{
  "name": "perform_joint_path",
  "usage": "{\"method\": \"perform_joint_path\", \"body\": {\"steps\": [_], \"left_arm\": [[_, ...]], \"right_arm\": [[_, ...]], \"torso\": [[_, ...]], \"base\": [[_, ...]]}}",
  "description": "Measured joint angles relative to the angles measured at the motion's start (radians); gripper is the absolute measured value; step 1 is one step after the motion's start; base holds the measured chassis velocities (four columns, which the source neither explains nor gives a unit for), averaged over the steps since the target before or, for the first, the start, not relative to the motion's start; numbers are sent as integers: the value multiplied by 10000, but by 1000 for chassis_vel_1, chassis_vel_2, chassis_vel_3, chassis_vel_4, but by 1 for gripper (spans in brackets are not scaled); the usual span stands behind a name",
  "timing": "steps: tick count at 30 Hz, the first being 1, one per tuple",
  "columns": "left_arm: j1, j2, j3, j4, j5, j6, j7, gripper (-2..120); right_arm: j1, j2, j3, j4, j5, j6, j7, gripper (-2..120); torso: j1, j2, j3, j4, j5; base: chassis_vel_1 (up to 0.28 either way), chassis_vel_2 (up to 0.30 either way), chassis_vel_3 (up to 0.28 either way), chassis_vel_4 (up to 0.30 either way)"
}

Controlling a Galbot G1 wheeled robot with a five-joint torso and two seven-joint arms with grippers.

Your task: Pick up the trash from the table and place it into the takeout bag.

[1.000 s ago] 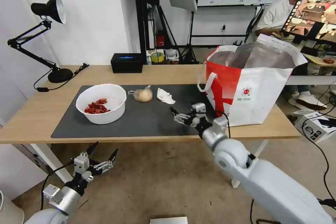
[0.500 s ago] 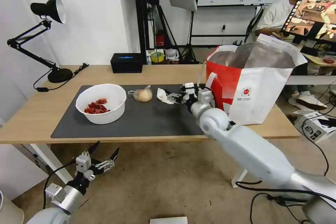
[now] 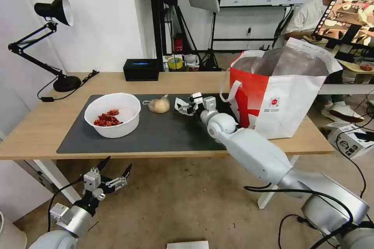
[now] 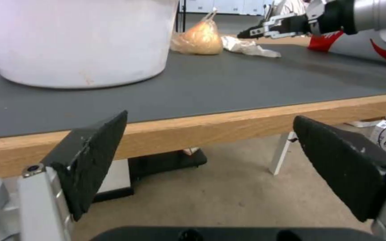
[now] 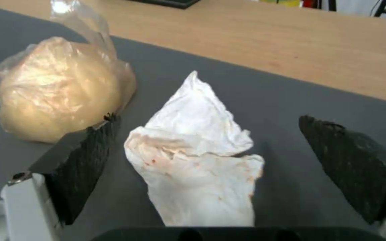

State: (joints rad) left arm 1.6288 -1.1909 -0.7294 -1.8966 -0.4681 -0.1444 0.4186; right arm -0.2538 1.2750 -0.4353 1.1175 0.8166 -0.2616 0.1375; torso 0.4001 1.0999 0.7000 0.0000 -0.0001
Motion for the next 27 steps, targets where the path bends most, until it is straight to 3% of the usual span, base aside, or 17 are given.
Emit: {"method": "perform_joint_path", "body": {"steps": [11, 27], "left_arm": [[-143, 11, 126, 152, 0, -30, 2, 100], [-292, 6, 264, 316, -3, -59, 9, 100]], "right_arm": [[500, 796, -11, -1168, -64, -285, -540, 100], [566, 1017, 39, -1587, -156, -592, -885, 100]], "torso": [[0, 0, 0, 1, 0], [0, 0, 0, 1, 1]], "base": [[0, 0, 0, 0], [0, 0, 0, 0]]}}
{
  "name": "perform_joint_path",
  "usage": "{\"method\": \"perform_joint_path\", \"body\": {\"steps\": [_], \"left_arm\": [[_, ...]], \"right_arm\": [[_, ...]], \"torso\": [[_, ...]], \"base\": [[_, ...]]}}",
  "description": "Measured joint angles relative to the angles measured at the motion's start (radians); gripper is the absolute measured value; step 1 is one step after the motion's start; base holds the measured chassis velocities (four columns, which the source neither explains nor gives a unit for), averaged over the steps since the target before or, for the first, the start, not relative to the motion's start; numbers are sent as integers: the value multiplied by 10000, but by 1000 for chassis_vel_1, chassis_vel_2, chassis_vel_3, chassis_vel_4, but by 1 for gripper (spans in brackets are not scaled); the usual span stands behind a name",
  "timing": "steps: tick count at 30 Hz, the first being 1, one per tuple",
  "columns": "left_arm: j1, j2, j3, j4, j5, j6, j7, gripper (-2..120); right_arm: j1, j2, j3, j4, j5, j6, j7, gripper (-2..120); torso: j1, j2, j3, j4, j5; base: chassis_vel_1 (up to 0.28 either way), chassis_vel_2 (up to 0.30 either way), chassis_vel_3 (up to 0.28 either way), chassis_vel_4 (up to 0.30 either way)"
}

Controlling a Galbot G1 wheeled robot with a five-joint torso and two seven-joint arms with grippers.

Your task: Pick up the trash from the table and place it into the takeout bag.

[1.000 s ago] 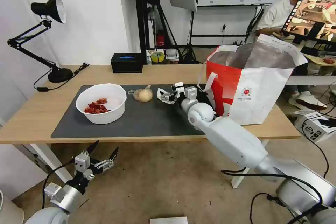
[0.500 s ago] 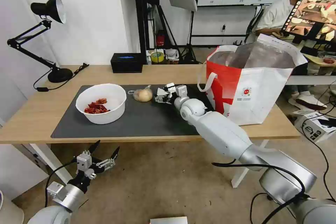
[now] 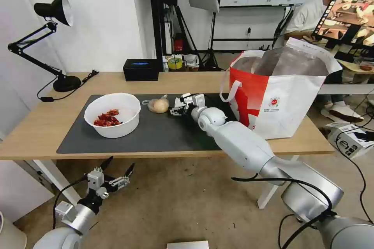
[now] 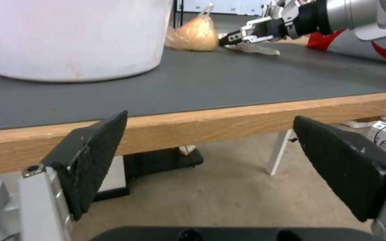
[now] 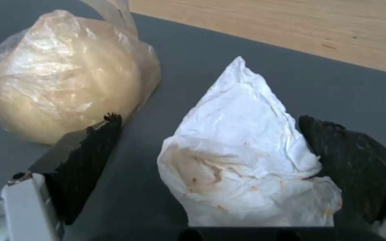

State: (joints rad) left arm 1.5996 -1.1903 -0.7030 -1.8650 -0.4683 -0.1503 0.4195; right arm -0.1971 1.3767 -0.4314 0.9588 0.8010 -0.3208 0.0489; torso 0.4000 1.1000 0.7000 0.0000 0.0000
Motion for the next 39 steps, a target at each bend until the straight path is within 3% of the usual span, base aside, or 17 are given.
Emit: {"method": "perform_joint_path", "body": {"steps": [18, 39], "left_arm": [[13, -17, 39, 6, 3, -12, 7, 100], [26, -16, 177, -68, 64, -13, 1, 100]], "right_arm": [[-93, -181, 3, 56, -197, -28, 16, 97], [-112, -372, -3, 238, -146, 8, 22, 19]], "torso": [[0, 1, 0, -1, 1], [-1, 1, 0, 0, 1]], "base": [[0, 0, 0, 0], [0, 0, 0, 0]]}}
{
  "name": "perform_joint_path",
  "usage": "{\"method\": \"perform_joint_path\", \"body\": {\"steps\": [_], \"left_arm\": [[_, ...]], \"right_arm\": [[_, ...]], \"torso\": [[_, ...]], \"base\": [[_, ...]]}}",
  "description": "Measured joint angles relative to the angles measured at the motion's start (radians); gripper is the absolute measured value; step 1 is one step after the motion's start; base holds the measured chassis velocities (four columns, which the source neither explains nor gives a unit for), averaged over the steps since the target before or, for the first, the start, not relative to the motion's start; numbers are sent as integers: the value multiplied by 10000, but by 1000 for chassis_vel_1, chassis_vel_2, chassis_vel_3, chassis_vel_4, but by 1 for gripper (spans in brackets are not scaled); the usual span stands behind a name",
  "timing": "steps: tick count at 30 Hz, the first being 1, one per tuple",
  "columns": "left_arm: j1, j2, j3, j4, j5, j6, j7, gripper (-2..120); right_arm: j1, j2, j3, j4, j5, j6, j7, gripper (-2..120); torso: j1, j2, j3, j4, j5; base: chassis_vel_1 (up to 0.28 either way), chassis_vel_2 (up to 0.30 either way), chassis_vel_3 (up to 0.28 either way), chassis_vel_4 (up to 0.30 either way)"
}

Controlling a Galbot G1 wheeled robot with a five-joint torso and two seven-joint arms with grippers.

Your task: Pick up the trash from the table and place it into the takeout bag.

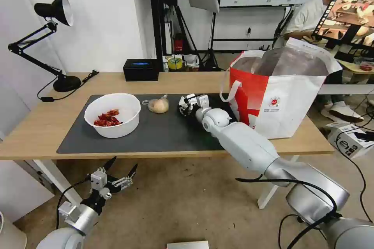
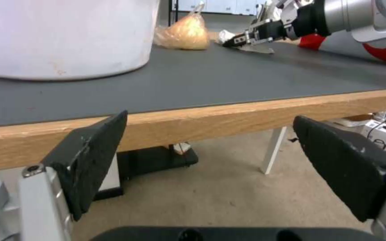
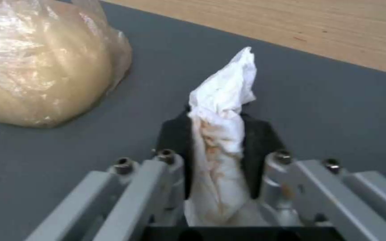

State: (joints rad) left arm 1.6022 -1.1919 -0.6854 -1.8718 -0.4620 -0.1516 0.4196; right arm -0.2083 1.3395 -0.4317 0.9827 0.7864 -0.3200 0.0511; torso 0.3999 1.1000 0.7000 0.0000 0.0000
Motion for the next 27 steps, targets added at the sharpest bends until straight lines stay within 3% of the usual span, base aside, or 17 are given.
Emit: {"method": "perform_joint_path", "body": {"steps": [5, 13, 18, 21, 27], "left_arm": [[-10, -11, 19, 0, 10, 0, -2, 100], [-11, 2, 9, -42, 11, 0, -7, 100], [48, 6, -43, -121, 8, 0, -15, 100], [158, 35, -129, -174, 5, 0, -16, 100], [221, 39, -180, -257, -1, 0, -21, 100]], "right_arm": [[-96, -38, 40, 119, 19, 3, 8, 0], [-306, -218, 313, 613, 148, 10, 64, 0], [-572, -769, 577, 1873, 557, 13, 309, 0], [-1045, -1563, 884, 3646, 1099, 3, 818, 0], [-1809, -2640, 1517, 5786, 1323, 191, 1186, 0]], "torso": [[0, 0, 0, -1, 0], [1, 0, 0, 0, 0], [2, -1, 0, 0, 0], [1, -1, 0, 0, 1], [1, 0, 0, -1, 3]], "base": [[0, 0, 0, 0], [0, 0, 0, 0], [0, 0, 0, 0], [0, 0, 0, 0], [0, 0, 0, 0]]}}
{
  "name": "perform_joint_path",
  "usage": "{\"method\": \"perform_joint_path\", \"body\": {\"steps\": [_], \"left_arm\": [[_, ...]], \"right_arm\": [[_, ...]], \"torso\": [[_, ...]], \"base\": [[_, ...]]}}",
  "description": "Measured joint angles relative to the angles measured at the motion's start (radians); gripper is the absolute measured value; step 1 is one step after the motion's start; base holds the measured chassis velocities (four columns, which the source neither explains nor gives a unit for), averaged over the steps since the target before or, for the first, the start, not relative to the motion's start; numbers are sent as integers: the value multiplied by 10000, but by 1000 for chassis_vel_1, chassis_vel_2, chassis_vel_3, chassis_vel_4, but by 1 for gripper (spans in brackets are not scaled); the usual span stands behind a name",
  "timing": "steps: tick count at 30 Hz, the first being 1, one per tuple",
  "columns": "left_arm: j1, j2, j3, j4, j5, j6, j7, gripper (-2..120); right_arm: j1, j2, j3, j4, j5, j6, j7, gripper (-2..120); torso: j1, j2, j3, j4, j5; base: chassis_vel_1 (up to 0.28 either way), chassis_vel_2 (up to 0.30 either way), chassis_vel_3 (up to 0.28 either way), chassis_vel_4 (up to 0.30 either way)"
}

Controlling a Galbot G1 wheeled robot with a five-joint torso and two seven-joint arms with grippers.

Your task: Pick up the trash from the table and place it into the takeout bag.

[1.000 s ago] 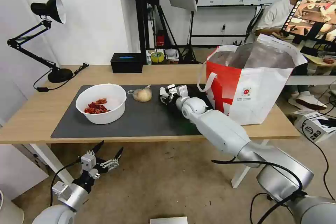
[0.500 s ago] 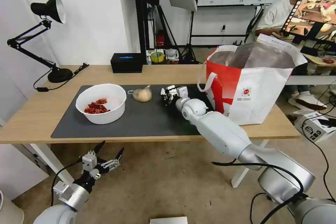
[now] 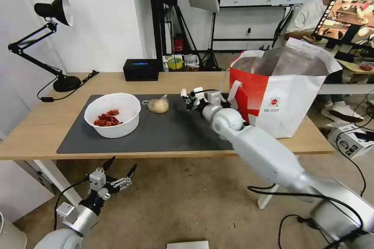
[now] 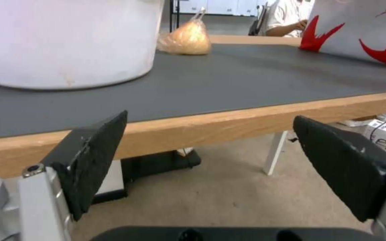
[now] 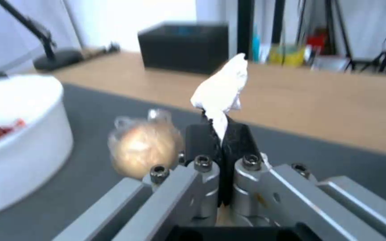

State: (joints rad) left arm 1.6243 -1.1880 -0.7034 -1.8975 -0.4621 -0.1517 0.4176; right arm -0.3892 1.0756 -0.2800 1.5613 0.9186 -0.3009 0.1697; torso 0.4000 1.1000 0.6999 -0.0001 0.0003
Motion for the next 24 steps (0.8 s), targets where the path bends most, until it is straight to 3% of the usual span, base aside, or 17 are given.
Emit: {"method": "perform_joint_path", "body": {"steps": [7, 11, 18, 24], "left_arm": [[43, -135, 122, -140, 102, 0, -9, 100], [144, -195, 136, -265, 177, 1, -14, 100], [297, -250, 122, -448, 256, 9, -22, 100], [381, -317, 141, -616, 336, 42, -30, 100]], "right_arm": [[-1024, -1179, 1413, 2574, -93, 756, 617, 0], [-1349, -1585, 2319, 3345, -332, 1216, 1048, 0], [-1460, -2247, 3331, 3605, -653, 1796, 1379, 0], [-1411, -2723, 3964, 3010, -588, 1959, 1355, 0]], "torso": [[0, 0, 0, 0, -1], [0, 0, -1, 0, 0], [0, 0, 0, 0, -1], [0, 0, 0, 0, -1]], "base": [[0, 0, 0, 0], [0, 0, 0, 0], [0, 0, 0, 0], [0, 0, 0, 0]]}}
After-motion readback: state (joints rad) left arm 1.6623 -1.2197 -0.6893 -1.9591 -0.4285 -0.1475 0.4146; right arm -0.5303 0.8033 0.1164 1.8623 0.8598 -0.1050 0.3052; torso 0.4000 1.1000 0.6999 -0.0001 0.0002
